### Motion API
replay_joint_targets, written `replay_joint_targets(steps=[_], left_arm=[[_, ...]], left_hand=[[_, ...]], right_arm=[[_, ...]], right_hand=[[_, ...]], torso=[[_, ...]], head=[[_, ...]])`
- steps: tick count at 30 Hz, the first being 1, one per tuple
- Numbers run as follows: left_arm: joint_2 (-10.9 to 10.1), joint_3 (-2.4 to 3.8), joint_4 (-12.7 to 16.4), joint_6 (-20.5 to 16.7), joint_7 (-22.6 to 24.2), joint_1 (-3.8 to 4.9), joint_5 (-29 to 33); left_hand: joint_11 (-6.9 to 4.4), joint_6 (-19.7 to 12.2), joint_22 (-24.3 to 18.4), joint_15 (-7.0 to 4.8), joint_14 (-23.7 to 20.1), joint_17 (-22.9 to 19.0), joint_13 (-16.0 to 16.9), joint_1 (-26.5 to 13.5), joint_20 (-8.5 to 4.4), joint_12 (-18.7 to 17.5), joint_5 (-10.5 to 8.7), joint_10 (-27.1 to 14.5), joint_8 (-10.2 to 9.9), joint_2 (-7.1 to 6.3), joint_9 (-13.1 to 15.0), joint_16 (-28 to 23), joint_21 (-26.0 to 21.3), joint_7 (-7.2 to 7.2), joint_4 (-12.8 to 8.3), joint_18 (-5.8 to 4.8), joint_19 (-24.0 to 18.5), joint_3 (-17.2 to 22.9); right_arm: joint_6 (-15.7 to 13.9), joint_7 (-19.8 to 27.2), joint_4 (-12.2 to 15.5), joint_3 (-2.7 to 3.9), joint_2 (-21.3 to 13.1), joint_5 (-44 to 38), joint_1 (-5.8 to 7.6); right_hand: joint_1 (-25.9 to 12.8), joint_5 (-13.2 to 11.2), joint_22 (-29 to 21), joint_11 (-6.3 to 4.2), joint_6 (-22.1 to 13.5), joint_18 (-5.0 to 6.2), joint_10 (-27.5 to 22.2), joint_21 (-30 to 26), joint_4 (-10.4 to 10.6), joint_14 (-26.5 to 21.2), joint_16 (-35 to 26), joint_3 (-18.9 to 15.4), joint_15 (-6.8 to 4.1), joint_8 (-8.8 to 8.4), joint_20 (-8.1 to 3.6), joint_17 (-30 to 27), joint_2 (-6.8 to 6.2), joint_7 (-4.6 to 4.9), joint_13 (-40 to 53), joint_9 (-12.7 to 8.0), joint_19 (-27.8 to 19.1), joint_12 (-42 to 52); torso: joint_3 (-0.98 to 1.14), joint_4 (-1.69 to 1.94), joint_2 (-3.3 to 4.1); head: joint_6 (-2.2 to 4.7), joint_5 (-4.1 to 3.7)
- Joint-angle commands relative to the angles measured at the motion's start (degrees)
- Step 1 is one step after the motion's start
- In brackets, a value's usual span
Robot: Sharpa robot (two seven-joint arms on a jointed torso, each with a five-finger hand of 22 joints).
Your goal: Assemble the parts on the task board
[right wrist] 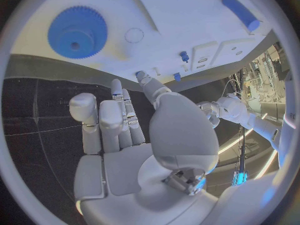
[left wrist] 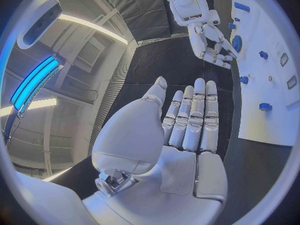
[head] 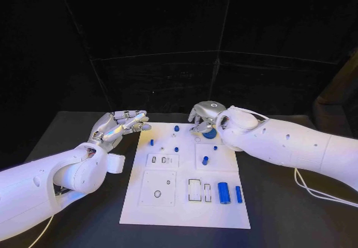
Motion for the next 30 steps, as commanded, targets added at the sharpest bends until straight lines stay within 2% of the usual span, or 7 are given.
replay_joint_targets(steps=[1, 5, 6, 7, 8, 12, 30], left_arm=[[-0.1, 0.05, 0.2, 0.9, 0.1, 0.10, -0.3], [-0.2, 0.04, 0.1, 1.0, 0.1, 0.10, -0.3], [-0.2, 0.04, 0.0, 1.0, 0.1, 0.09, -0.3], [-0.2, 0.04, 0.0, 1.0, 0.1, 0.09, -0.3], [-0.2, 0.04, 0.0, 1.1, 0.0, 0.09, -0.3], [0.0, 0.00, -0.2, 1.3, 0.0, 0.09, -0.3], [0.4, -0.42, -0.9, 1.6, -0.1, 0.07, -0.3]], left_hand=[[0.10, 0.0, -0.1, 0.33, 0.1, 0.1, -0.1, 0.0, 0.10, -0.2, -0.34, -0.4, -0.4, 0.27, -0.1, -0.3, -0.2, 0.18, -0.3, 0.36, 0.1, -0.1], [0.09, 0.0, -0.1, 0.34, 0.1, 0.1, -0.1, 0.1, 0.12, -0.2, -0.34, -0.4, -0.4, 0.33, -0.1, -0.4, -0.3, 0.14, -0.4, 0.36, 0.0, -0.1], [0.09, 0.0, -0.1, 0.34, 0.1, 0.1, -0.1, 0.1, 0.12, -0.2, -0.34, -0.4, -0.4, 0.33, -0.1, -0.4, -0.3, 0.14, -0.4, 0.36, 0.0, -0.1], [0.09, 0.0, -0.1, 0.34, 0.1, 0.1, -0.1, 0.1, 0.12, -0.2, -0.34, -0.4, -0.4, 0.33, -0.1, -0.4, -0.3, 0.14, -0.4, 0.36, 0.0, -0.1], [0.09, 0.0, -0.1, 0.34, 0.1, 0.1, -0.1, 0.1, 0.12, -0.2, -0.34, -0.4, -0.4, 0.33, -0.1, -0.4, -0.3, 0.14, -0.4, 0.36, 0.0, -0.1], [0.09, 0.0, -0.1, 0.34, 0.1, 0.1, -0.1, 0.1, 0.12, -0.2, -0.34, -0.4, -0.4, 0.33, -0.1, -0.4, -0.3, 0.14, -0.4, 0.36, 0.0, -0.1], [0.09, 0.0, -0.1, 0.34, 0.1, 0.1, -0.1, 0.1, 0.12, -0.2, -0.34, -0.4, -0.4, 0.33, -0.1, -0.4, -0.3, 0.14, -0.4, 0.36, 0.0, -0.1]], right_arm=[[-0.8, -1.1, 2.3, 0.01, -2.5, 11.0, 0.23], [2.5, -2.4, 4.2, -0.02, -5.7, 15.0, 0.28], [3.1, -2.7, 4.4, -0.02, -6.1, 15.5, 0.28], [3.7, -3.1, 4.5, -0.03, -6.7, 16.0, 0.29], [4.3, -3.5, 4.6, -0.03, -7.1, 16.4, 0.29], [6.2, -4.7, 4.3, -0.04, -7.7, 17.0, 0.30], [7.3, -7.1, 1.2, -0.07, -5.3, 15.0, 0.26]], right_hand=[[0.3, 1.7, 1.6, -0.96, -1.0, -1.10, 4.4, 1.0, 2.0, 0.8, 1.4, -4.8, -0.81, -0.15, -0.82, 2.1, -0.91, -0.73, 2.9, -0.1, 1.2, 3.7], [4.0, 3.2, 6.9, -1.68, -3.0, -2.16, 6.8, 3.8, 6.3, 2.0, 5.9, -14.4, -1.32, 0.16, -1.51, 10.0, 0.09, -0.93, 15.1, 0.0, 4.2, 15.9], [8.5, 4.1, 8.8, -2.45, -3.6, -2.83, 4.1, 5.1, 11.9, 2.3, 8.5, -20.2, -1.05, 0.60, -1.01, 13.5, 1.13, -0.21, 31.8, 0.2, 5.1, 31.5], [9.0, 3.8, 10.1, -1.22, -3.7, -2.77, 3.9, 5.7, 13.0, 2.4, 9.4, -20.8, -0.93, 0.67, -1.36, 15.7, 0.96, -0.66, 38.8, 0.2, 5.7, 37.9], [9.7, 3.6, 11.5, -0.69, -3.9, -2.67, 3.4, 6.3, 15.3, 2.6, 10.3, -20.5, -0.91, 0.73, -1.34, 17.7, 0.76, 0.14, 45.4, 0.2, 6.2, 44.0], [11.6, 4.0, 14.2, -0.37, -4.3, -3.44, 5.3, 7.7, 18.4, 3.3, 12.8, -20.6, -0.26, 0.88, -0.48, 22.9, -0.17, -0.08, 60.2, 0.1, 7.8, 58.2], [12.6, 8.4, 18.8, -0.02, -4.0, -4.30, 8.9, 9.9, 18.6, 3.7, 14.5, -20.3, 0.15, 1.72, 0.00, 26.2, 2.43, 0.11, 73.0, 0.2, 10.1, 70.2]], torso=[[0.08, -0.64, -0.04], [0.24, -0.93, 0.07], [0.26, -0.94, 0.07], [0.25, -0.90, 0.10], [0.28, -0.94, 0.11], [0.27, -0.82, 0.16], [0.15, -0.59, 0.13]], head=[[0.17, 0.06], [0.37, 0.01], [0.39, -0.02], [0.43, -0.16], [0.42, -0.16], [0.47, -0.55], [0.10, -0.86]])
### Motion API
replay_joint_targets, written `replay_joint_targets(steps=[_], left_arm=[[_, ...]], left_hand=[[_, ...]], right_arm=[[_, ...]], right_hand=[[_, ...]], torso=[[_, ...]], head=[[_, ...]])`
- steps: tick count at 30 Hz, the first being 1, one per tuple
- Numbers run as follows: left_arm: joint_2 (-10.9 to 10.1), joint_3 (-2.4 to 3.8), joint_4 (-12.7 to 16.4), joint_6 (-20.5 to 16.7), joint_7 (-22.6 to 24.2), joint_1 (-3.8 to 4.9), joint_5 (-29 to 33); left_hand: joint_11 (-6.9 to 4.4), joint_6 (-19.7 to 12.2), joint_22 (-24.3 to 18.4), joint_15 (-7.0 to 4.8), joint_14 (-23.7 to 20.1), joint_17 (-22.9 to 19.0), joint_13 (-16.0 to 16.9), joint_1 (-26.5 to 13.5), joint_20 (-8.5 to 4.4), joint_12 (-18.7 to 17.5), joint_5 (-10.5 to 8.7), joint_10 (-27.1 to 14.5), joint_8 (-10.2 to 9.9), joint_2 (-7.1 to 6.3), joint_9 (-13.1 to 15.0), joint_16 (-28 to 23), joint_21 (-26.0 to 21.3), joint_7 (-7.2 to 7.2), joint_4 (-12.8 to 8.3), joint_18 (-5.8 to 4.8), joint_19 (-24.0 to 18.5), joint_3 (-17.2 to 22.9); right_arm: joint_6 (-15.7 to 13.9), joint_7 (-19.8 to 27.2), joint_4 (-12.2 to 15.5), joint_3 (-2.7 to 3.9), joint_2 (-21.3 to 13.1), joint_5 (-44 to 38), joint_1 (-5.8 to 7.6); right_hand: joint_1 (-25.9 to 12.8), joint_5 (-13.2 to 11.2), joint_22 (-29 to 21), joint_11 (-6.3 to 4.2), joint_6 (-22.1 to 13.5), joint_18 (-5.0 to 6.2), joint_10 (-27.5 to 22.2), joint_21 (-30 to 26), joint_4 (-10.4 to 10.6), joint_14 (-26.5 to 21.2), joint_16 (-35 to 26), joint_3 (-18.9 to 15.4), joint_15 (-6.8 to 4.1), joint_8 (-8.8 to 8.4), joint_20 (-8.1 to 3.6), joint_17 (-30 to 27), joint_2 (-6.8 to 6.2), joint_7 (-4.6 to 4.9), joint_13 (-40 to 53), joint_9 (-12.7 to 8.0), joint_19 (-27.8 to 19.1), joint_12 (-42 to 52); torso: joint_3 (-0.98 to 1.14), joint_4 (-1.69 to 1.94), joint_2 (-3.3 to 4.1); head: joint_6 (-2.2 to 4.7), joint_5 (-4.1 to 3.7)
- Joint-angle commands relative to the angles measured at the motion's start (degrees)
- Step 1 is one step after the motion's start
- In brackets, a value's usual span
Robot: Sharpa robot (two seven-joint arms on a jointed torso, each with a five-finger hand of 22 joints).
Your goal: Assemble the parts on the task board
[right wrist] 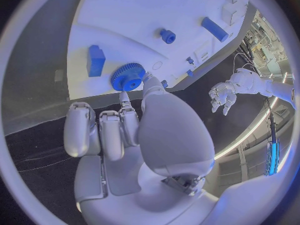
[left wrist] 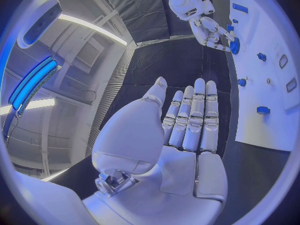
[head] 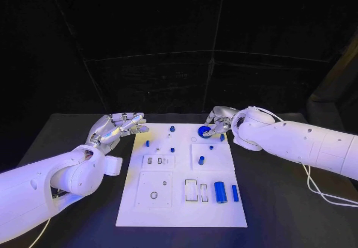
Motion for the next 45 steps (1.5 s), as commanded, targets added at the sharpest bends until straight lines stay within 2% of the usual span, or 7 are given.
replay_joint_targets(steps=[1, 21, 25, 29, 33, 37, 45], left_arm=[[0.1, 0.03, 0.0, 0.9, 0.1, 0.09, -0.3], [0.2, -0.03, -0.1, 1.3, -0.1, 0.08, -0.3], [0.2, -0.03, -0.1, 1.1, 0.1, 0.08, -0.3], [0.2, -0.03, -0.1, 1.2, 0.1, 0.08, -0.3], [0.1, -0.04, -0.2, 1.2, 0.1, 0.08, -0.3], [0.1, -0.04, -0.2, 1.2, 0.1, 0.08, -0.3], [0.0, -0.04, -0.1, 1.3, 0.0, 0.08, -0.3]], left_hand=[[0.09, 0.0, -0.1, 0.34, 0.1, 0.1, -0.1, 0.1, 0.12, -0.2, -0.34, -0.4, -0.4, 0.33, -0.1, -0.1, -0.3, 0.14, -0.4, 0.36, 0.0, -0.1], [0.07, 0.1, -0.1, 0.36, 0.0, 0.1, -0.1, 0.1, 0.14, -0.3, -0.34, -0.4, -0.4, 0.43, 0.0, -0.3, -0.4, 0.11, -0.5, 0.37, 0.0, -0.1], [0.07, 0.1, -0.1, 0.36, 0.0, 0.1, -0.1, 0.1, 0.15, -0.3, -0.35, -0.4, -0.4, 0.44, 0.0, -0.3, -0.4, 0.11, -0.5, 0.37, 0.0, -0.1], [0.07, 0.1, -0.1, 0.36, 0.0, 0.1, -0.1, 0.1, 0.15, -0.3, -0.34, -0.4, -0.4, 0.44, 0.0, -0.3, -0.4, 0.11, -0.5, 0.37, 0.0, -0.1], [0.07, 0.1, -0.1, 0.36, 0.0, 0.1, -0.1, 0.1, 0.15, -0.3, -0.34, -0.4, -0.4, 0.44, 0.0, -0.3, -0.4, 0.11, -0.5, 0.37, 0.0, -0.1], [0.07, 0.1, -0.2, 0.37, 0.0, 0.1, -0.1, 0.1, 0.16, -0.3, -0.34, -0.4, -0.5, 0.49, 0.0, -0.4, -0.4, 0.11, -0.6, 0.37, 0.0, -0.1], [0.10, 0.1, -0.2, 0.38, 0.0, 0.1, -0.1, 0.0, 0.17, -0.3, -0.34, -0.4, -0.5, 0.59, 0.0, -0.5, -0.5, 0.13, -0.5, 0.37, 0.0, -0.1]], right_arm=[[0.5, -0.8, -0.4, 0.02, 0.4, -0.4, 0.12], [4.1, -0.5, -1.6, 0.00, 1.6, -4.5, 0.08], [3.2, -0.2, -1.7, -0.01, 1.8, -5.8, 0.05], [0.4, 0.5, -1.5, -0.01, 1.7, -6.4, 0.04], [-2.1, 1.4, -1.2, -0.01, 1.7, -7.5, 0.03], [-3.1, 3.0, -0.7, -0.01, 1.7, -7.3, 0.02], [-4.3, 4.8, 1.3, -0.01, 1.4, -5.0, 0.01]], right_hand=[[0.1, 0.3, 0.0, 0.13, 0.3, -0.67, 1.4, 0.1, -0.5, 3.6, 0.5, 0.2, 0.45, 0.28, -0.10, 2.7, 0.69, -0.04, 5.5, 0.1, 0.4, 0.6], [2.6, -0.7, -0.2, -0.14, 2.0, -0.62, 2.9, 0.1, -4.3, 3.8, 1.1, 1.7, 0.27, 1.28, -0.25, 4.0, 2.29, -0.35, 8.9, 0.1, 0.3, 3.7], [3.0, -0.8, -0.2, -0.25, 2.7, -0.61, 3.0, 0.1, -5.1, 3.8, 1.2, 2.2, 0.18, 1.62, -0.31, 4.1, 2.66, -0.47, 9.1, 0.2, 0.2, 3.9], [5.7, -4.6, 0.0, -0.85, 5.5, -0.63, 3.8, 0.1, -7.4, 3.9, 1.3, 5.4, -0.31, 2.87, -0.69, 4.5, 4.80, -1.15, 10.5, 0.5, 0.4, 5.3], [6.9, -5.3, 0.4, -1.63, 8.2, -0.72, 4.2, 0.3, -8.9, 4.1, 1.7, 7.8, -0.94, 3.92, -1.22, 5.5, 6.07, -2.06, 11.2, 0.9, 0.7, 6.0], [3.6, 1.8, 0.8, -2.28, 9.8, -0.83, 4.5, 0.4, -8.3, 4.3, 2.2, 8.8, -1.53, 3.93, -1.87, 7.1, 4.87, -2.77, 11.8, 0.7, 1.0, 6.5], [-0.9, 6.1, 1.1, -2.62, 10.8, -0.90, 4.7, 0.5, -6.6, 4.5, 2.5, 9.7, -1.83, 3.34, -2.23, 7.8, 3.76, -3.14, 12.0, 0.4, 1.3, 6.6]], torso=[[-0.06, 0.04, -0.05], [-0.02, -0.01, -0.05], [-0.01, -0.02, -0.03], [-0.02, 0.02, -0.06], [-0.02, 0.02, -0.05], [-0.03, 0.05, -0.05], [-0.05, -0.02, -0.07]], head=[[-0.03, 0.00], [-0.38, -0.01], [-0.39, -0.05], [-0.44, -0.06], [-0.49, -0.06], [-0.53, -0.09], [-0.49, 0.00]])
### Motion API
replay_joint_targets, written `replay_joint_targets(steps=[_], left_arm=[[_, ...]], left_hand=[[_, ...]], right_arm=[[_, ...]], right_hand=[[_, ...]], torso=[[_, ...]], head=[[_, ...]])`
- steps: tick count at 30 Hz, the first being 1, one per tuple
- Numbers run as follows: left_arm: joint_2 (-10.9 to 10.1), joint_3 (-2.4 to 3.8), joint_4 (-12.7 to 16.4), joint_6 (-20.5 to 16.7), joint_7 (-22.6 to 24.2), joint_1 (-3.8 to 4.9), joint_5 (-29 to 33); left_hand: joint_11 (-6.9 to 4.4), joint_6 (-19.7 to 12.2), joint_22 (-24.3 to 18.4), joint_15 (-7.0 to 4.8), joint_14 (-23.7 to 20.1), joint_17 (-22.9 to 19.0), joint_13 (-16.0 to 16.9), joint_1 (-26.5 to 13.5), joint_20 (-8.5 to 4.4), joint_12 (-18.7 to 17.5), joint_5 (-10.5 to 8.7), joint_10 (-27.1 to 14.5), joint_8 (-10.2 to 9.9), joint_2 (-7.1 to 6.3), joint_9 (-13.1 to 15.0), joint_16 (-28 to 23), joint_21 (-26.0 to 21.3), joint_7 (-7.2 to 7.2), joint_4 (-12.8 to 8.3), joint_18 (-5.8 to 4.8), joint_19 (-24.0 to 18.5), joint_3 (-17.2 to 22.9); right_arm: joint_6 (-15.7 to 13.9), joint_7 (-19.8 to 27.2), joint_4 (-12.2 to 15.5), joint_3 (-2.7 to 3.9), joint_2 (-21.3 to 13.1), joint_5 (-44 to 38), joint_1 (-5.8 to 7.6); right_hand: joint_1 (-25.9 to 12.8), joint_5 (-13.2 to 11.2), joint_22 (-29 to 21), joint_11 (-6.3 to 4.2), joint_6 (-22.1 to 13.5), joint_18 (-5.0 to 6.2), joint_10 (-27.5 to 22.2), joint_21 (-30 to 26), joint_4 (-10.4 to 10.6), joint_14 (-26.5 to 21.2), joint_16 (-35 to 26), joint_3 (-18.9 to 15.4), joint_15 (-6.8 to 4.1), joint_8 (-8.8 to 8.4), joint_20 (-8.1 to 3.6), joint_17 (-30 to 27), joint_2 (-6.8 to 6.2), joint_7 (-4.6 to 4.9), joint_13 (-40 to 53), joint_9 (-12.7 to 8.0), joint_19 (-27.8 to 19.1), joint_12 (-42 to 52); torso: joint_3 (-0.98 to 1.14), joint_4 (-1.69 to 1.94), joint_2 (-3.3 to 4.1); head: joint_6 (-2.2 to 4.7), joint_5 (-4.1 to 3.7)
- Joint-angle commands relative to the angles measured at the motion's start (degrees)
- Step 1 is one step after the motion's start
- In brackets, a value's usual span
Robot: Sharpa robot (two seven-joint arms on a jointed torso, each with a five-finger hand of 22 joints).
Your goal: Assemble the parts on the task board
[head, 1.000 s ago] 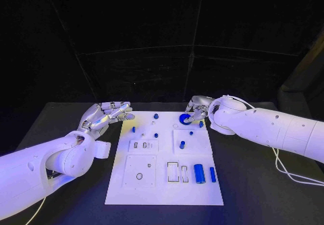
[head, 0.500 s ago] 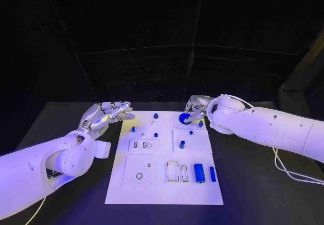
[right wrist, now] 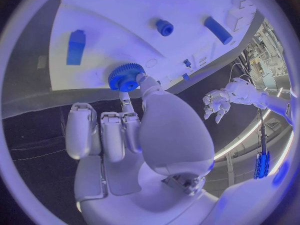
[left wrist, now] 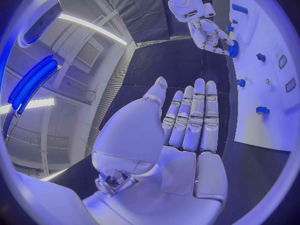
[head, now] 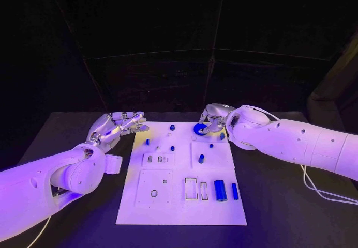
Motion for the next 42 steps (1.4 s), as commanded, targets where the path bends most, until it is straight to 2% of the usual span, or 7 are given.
replay_joint_targets(steps=[1, 7, 11, 15, 28, 36, 42], left_arm=[[0.0, 0.05, 0.2, 0.8, 0.3, 0.09, -0.3], [-0.2, 0.05, 0.4, 0.8, 0.2, 0.10, -0.3], [-0.3, 0.05, 0.5, 0.8, 0.2, 0.10, -0.3], [-0.2, 0.05, 0.6, 0.9, 0.1, 0.11, -0.3], [0.2, 0.06, 0.4, 1.1, 0.1, 0.11, -0.3], [0.2, 0.06, 0.5, 1.4, 0.0, 0.11, -0.3], [0.2, 0.06, 0.5, 1.5, 0.0, 0.11, -0.3]], left_hand=[[0.10, 0.1, -0.1, 0.38, 0.0, 0.1, -0.1, 0.0, 0.17, -0.3, -0.34, -0.4, -0.3, 0.60, 0.0, -0.2, -0.2, 0.13, -0.2, 0.37, 0.0, -0.1], [0.10, 0.0, -0.1, 0.38, 0.0, 0.1, -0.1, 0.0, 0.18, -0.3, -0.34, -0.4, -0.3, 0.63, 0.0, -0.2, -0.3, 0.14, -0.2, 0.37, 0.0, -0.1], [0.10, 0.0, -0.1, 0.38, 0.0, 0.1, -0.1, 0.0, 0.18, -0.3, -0.34, -0.4, -0.3, 0.63, 0.0, -0.2, -0.3, 0.14, -0.2, 0.37, 0.0, -0.1], [0.11, 0.0, -0.1, 0.40, 0.0, 0.1, -0.1, 0.0, 0.19, -0.4, -0.34, -0.4, -0.3, 0.66, 0.0, -0.3, -0.3, 0.14, -0.2, 0.37, -0.1, -0.1], [0.11, 0.0, -0.1, 0.40, -0.1, 0.1, -0.1, 0.0, 0.19, -0.4, -0.34, -0.4, -0.3, 0.67, 0.0, -0.3, -0.3, 0.15, -0.2, 0.37, -0.1, -0.1], [0.12, 0.0, -0.1, 0.41, -0.1, 0.1, -0.1, 0.0, 0.20, -0.4, -0.34, -0.4, -0.3, 0.66, 0.0, -0.4, -0.3, 0.15, -0.3, 0.37, -0.1, -0.1], [0.12, 0.0, -0.1, 0.41, -0.1, 0.1, -0.1, 0.0, 0.20, -0.4, -0.34, -0.4, -0.3, 0.66, 0.0, -0.4, -0.3, 0.15, -0.3, 0.37, -0.1, -0.1]], right_arm=[[-2.6, 2.3, 1.2, 0.03, -0.2, 1.0, 0.13], [-5.7, 1.4, 4.3, 0.05, 0.0, -0.4, 0.15], [-7.0, 0.4, 4.9, 0.07, 1.5, -2.1, 0.16], [-7.0, -0.5, 3.8, 0.09, 4.2, -3.5, 0.17], [-5.0, -1.4, -1.6, 0.02, 12.1, -6.4, -0.23], [-3.1, -1.4, -3.4, -0.04, 13.8, -7.4, -0.49], [-1.2, -1.5, -3.9, -0.08, 14.4, -8.9, -0.82]], right_hand=[[-0.7, 0.3, 0.1, -0.35, 4.8, -0.93, 4.3, 0.3, 0.4, 4.7, 0.4, 0.0, -0.38, 0.47, -0.39, 7.9, -0.05, -2.45, 12.0, 0.4, 0.2, 0.2], [-1.3, 0.5, 0.1, -0.31, 4.6, -0.94, 4.2, 0.3, 0.5, 4.6, 0.3, 0.3, -0.38, 0.09, -0.43, 7.8, -0.36, -2.38, 11.9, 0.2, 0.2, 0.0], [-1.2, 0.5, -0.1, -0.29, 4.4, -0.90, 4.1, 0.2, 0.3, 4.6, 0.2, 0.9, -0.37, -0.18, -0.43, 7.5, -0.34, -2.34, 11.7, 0.1, 0.1, -0.2], [-1.1, 0.5, -0.2, -0.27, 4.4, -0.89, 4.0, 0.1, 0.1, 4.5, 0.2, 1.2, -0.37, -0.29, -0.43, 7.3, -0.30, -2.31, 11.6, 0.0, 0.1, -0.4], [-1.1, -0.3, -0.2, -0.17, 4.4, -0.89, 3.9, 0.1, -0.4, 4.5, 0.1, 2.3, -0.30, -0.73, -0.39, 7.0, -0.24, -2.18, 11.5, -0.1, 0.1, -0.6], [-1.7, -1.7, -0.2, -0.02, 4.3, -0.89, 3.9, 0.0, -0.7, 4.5, 0.0, 3.0, -0.18, -1.14, -0.30, 6.9, -0.62, -2.01, 11.5, -0.1, 0.1, -0.6], [-2.8, -4.9, -0.6, 0.54, 2.9, -0.83, 3.6, -0.2, -1.3, 4.4, -0.1, 3.1, 0.25, -2.36, 0.02, 6.7, -1.88, -1.35, 11.0, -0.3, -0.1, -1.3]], torso=[[-0.05, -0.03, 0.00], [-0.05, 0.05, -0.03], [-0.07, 0.17, 0.00], [-0.07, 0.38, 0.02], [-0.03, 0.08, 0.05], [-0.03, 0.01, 0.05], [0.02, 0.03, 0.04]], head=[[0.11, 0.02], [0.21, 0.02], [0.29, -0.16], [0.20, -0.16], [-0.13, 0.88], [-0.32, 1.06], [-0.32, 1.01]])
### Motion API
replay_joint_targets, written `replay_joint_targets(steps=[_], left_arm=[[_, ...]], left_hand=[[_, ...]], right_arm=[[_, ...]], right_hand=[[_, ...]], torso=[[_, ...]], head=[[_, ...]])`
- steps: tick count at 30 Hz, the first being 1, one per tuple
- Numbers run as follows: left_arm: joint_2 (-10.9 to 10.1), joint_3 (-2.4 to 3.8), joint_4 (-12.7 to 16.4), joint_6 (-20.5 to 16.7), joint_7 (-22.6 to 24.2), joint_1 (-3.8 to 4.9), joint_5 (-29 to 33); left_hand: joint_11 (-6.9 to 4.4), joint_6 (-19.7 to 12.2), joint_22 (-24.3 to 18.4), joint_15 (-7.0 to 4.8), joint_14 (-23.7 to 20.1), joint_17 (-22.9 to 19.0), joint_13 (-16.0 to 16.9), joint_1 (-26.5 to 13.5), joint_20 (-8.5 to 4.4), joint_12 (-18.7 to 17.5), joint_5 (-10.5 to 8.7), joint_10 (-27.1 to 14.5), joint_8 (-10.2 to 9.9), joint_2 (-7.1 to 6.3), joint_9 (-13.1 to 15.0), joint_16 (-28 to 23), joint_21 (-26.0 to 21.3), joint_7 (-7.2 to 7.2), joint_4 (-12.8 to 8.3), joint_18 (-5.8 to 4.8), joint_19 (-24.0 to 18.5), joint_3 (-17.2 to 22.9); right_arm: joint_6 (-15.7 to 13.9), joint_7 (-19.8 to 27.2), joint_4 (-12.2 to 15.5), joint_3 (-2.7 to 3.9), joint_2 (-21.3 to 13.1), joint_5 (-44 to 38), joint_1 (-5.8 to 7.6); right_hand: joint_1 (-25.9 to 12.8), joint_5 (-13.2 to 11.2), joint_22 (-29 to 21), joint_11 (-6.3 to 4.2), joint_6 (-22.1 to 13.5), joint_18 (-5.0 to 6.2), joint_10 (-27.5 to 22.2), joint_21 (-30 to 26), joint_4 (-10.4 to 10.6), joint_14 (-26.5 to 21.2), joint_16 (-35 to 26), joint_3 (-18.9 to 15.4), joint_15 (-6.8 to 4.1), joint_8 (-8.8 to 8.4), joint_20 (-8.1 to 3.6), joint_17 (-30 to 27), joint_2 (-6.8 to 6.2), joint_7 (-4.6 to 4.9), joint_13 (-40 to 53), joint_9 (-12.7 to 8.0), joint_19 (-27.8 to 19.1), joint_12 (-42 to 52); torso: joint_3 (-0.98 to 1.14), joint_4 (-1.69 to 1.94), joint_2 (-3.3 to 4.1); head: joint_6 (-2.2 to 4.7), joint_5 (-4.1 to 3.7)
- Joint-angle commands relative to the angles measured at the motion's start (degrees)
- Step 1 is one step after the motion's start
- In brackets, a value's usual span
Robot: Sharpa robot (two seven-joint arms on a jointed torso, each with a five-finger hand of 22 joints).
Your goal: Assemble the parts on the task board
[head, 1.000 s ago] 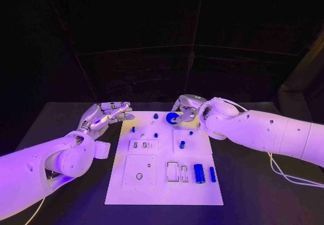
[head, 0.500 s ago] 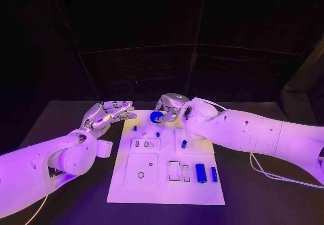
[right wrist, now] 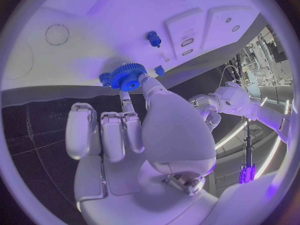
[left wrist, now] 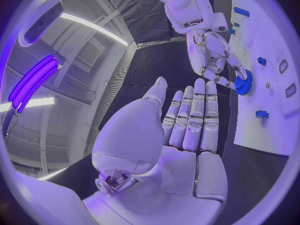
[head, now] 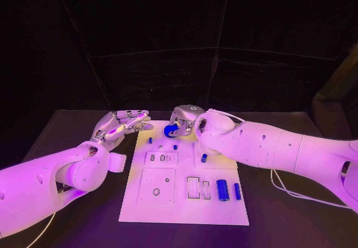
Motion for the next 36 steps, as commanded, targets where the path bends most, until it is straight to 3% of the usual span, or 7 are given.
replay_joint_targets(steps=[1, 4, 6, 9, 20, 24, 36], left_arm=[[0.1, 0.05, 0.1, 0.9, 0.1, 0.10, -0.3], [0.0, 0.05, 0.1, 1.0, 0.0, 0.10, -0.3], [0.0, 0.05, 0.1, 1.1, -0.1, 0.10, -0.3], [0.0, 0.05, 0.1, 1.3, -0.4, 0.10, -0.3], [0.1, 0.05, -0.3, 1.9, -0.9, 0.10, -0.3], [0.1, 0.05, -0.3, 1.9, -1.0, 0.10, -0.3], [-0.2, 0.05, -0.5, 1.9, -0.9, 0.11, -0.3]], left_hand=[[0.12, 0.0, -0.1, 0.41, -0.1, 0.1, -0.1, 0.0, 0.20, -0.2, -0.34, -0.4, -0.3, 0.66, 0.0, -0.4, -0.3, 0.15, -0.3, 0.37, -0.1, -0.1], [0.12, 0.0, -0.1, 0.41, -0.1, 0.1, -0.1, 0.0, 0.20, -0.2, -0.34, -0.4, -0.3, 0.66, 0.0, -0.4, -0.3, 0.15, -0.3, 0.37, -0.1, -0.1], [0.12, 0.0, -0.1, 0.41, -0.1, 0.1, -0.1, 0.0, 0.20, -0.2, -0.34, -0.4, -0.3, 0.66, 0.0, -0.4, -0.3, 0.15, -0.3, 0.37, -0.1, -0.1], [0.13, 0.0, -0.1, 0.42, -0.1, 0.1, -0.1, 0.0, 0.21, -0.2, -0.35, -0.5, -0.4, 0.66, 0.0, -0.4, -0.4, 0.17, -0.3, 0.37, -0.1, -0.1], [0.13, 0.0, -0.1, 0.42, -0.1, 0.1, -0.1, 0.0, 0.21, -0.2, -0.35, -0.5, -0.4, 0.67, 0.0, -0.4, -0.4, 0.17, -0.3, 0.37, -0.1, -0.1], [0.14, 0.0, -0.1, 0.42, 0.0, 0.1, -0.1, -0.1, 0.22, -0.2, -0.35, -0.5, -0.4, 0.68, 0.0, -0.5, -0.4, 0.18, -0.3, 0.38, -0.1, -0.1], [0.15, 0.0, -0.1, 0.42, 0.0, 0.1, -0.1, -0.1, 0.22, -0.3, -0.36, -0.5, -0.4, 0.70, 0.0, -0.5, -0.4, 0.19, -0.3, 0.38, -0.1, -0.1]], right_arm=[[2.2, -0.4, -0.2, 0.00, 0.2, -2.5, -0.05], [2.0, -0.5, -0.3, -0.01, 0.3, -3.1, -0.15], [2.0, -0.5, -0.3, -0.02, 0.3, -3.3, -0.19], [1.8, -0.6, -0.4, -0.02, 0.4, -3.6, -0.22], [3.3, -1.1, -0.6, -0.03, 0.3, -4.0, -0.26], [3.4, -1.2, -0.6, -0.03, 0.0, -3.7, -0.26], [-9.3, 14.3, 4.2, -0.07, -8.3, 8.3, -0.26]], right_hand=[[-0.6, -0.8, -0.1, 0.63, 1.0, -0.83, 3.5, -0.2, -0.3, 4.4, -0.1, 0.1, 0.33, -0.70, 0.26, 6.7, -0.35, -1.10, 10.8, -0.1, -0.3, -0.6], [-1.5, -3.3, -0.3, 1.14, -0.6, -0.81, 3.2, -0.3, -0.4, 4.4, -0.1, -0.2, 0.78, -1.89, 0.63, 6.7, -1.02, -0.54, 10.4, -0.1, -0.4, -1.2], [-2.9, -10.4, -0.3, 1.66, -2.7, -0.81, 2.5, -0.4, 0.0, 4.5, 0.0, -1.0, 1.24, -2.67, 1.07, 7.0, -1.48, -0.04, 9.4, -0.1, -0.4, -2.4], [-4.6, -13.7, -0.4, 2.22, -4.8, -0.77, 2.1, -0.5, 0.9, 4.5, 0.1, -2.6, 1.74, -2.75, 1.57, 7.2, -2.37, 0.55, 8.9, -0.1, -0.5, -3.1], [-6.3, -13.1, -0.8, 2.74, -6.2, -0.67, 1.6, -0.7, 4.0, 4.5, 0.1, -5.3, 2.27, -2.54, 2.21, 7.4, -2.38, 1.03, 8.3, 0.0, -0.7, -3.9], [-7.3, -9.7, -0.8, 2.74, -6.0, -0.67, 1.6, -0.7, 5.7, 4.5, 0.1, -6.7, 2.30, -2.43, 2.27, 7.5, -1.40, 1.00, 8.4, 0.1, -0.7, -3.8], [-4.5, -6.8, -1.3, 2.80, -6.5, -0.57, 1.4, -0.9, 4.3, 4.5, 0.2, -8.5, 2.33, -2.60, 2.26, 7.7, -0.35, 1.12, 8.2, 0.0, -1.0, -4.1]], torso=[[0.03, 0.00, -0.01], [0.02, -0.01, -0.01], [-0.01, -0.09, -0.02], [0.02, -0.11, -0.04], [0.04, -0.07, -0.03], [0.01, -0.06, -0.03], [0.13, -0.62, -0.22]], head=[[-0.06, -0.09], [-0.16, 0.04], [-0.17, 0.22], [-0.20, 0.16], [-0.10, 0.31], [-0.09, 0.17], [0.54, 0.07]])
